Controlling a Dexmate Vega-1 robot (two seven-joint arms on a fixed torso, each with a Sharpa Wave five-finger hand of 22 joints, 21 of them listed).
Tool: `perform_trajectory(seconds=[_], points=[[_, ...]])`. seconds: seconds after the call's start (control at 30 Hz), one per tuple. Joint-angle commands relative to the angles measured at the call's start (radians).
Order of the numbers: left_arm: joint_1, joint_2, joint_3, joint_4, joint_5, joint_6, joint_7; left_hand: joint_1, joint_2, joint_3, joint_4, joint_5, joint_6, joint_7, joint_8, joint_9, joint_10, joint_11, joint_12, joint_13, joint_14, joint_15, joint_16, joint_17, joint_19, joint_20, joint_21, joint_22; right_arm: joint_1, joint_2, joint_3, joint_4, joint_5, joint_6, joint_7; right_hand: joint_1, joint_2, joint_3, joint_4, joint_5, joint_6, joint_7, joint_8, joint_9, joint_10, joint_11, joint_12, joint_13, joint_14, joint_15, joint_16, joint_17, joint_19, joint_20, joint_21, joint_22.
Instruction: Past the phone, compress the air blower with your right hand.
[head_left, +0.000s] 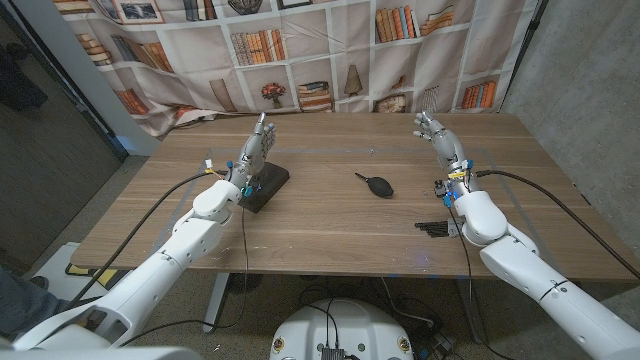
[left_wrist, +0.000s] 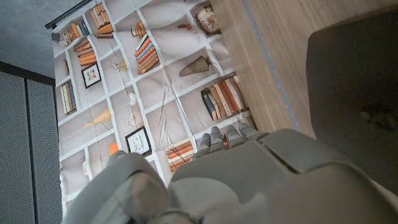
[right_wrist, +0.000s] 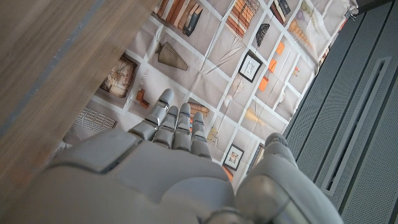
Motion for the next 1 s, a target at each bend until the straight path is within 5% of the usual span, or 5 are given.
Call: perform_trajectory(seconds=[0.03, 0.63, 1.0], points=[[0.001, -0.009, -0.001, 0.01, 0.001, -0.017, 0.003, 0.008, 0.001, 0.0, -0.005, -0.005, 0.005, -0.001, 0.008, 0.003, 0.009, 0.001, 0.006, 0.003, 0.006, 0.004, 0.004, 0.002, -0.006, -0.021, 0.002, 0.004, -0.031, -0.032, 0.002, -0.076, -0.127, -0.049, -0.063, 0.019, 0.0, 0.005, -0.01, -0.001, 0.005, -0.005, 0.002, 0.003, 0.01, -0.005, 0.005, 0.003, 0.009, 0.0, 0.003, 0.001, 0.009, -0.04, -0.004, 0.005], [0.01, -0.016, 0.002, 0.012, -0.007, -0.024, -0.002, 0.018, 0.005, 0.0, -0.008, -0.008, 0.017, -0.004, 0.006, 0.004, 0.021, -0.002, 0.004, 0.003, 0.02, 0.002, 0.004, 0.003, -0.008, -0.016, -0.004, 0.004, -0.071, -0.087, -0.002, -0.212, -0.322, -0.219, -0.132, 0.068, 0.003, 0.019, -0.035, 0.001, 0.017, 0.002, 0.003, 0.004, 0.027, 0.003, 0.008, 0.004, 0.018, 0.003, 0.001, 0.001, 0.021, -0.038, -0.019, 0.005], [0.017, -0.014, 0.002, 0.008, -0.01, -0.027, -0.006, 0.025, 0.007, -0.001, -0.01, -0.011, 0.028, -0.005, 0.005, 0.004, 0.033, 0.001, 0.003, 0.003, 0.029, 0.002, 0.003, 0.003, 0.006, -0.003, -0.002, 0.004, -0.076, -0.121, -0.03, -0.307, -0.47, -0.409, -0.156, 0.103, 0.0, 0.026, -0.048, 0.0, 0.022, 0.006, 0.002, 0.005, 0.053, 0.004, 0.015, 0.005, 0.037, 0.006, 0.004, 0.001, 0.044, -0.03, -0.028, 0.005]])
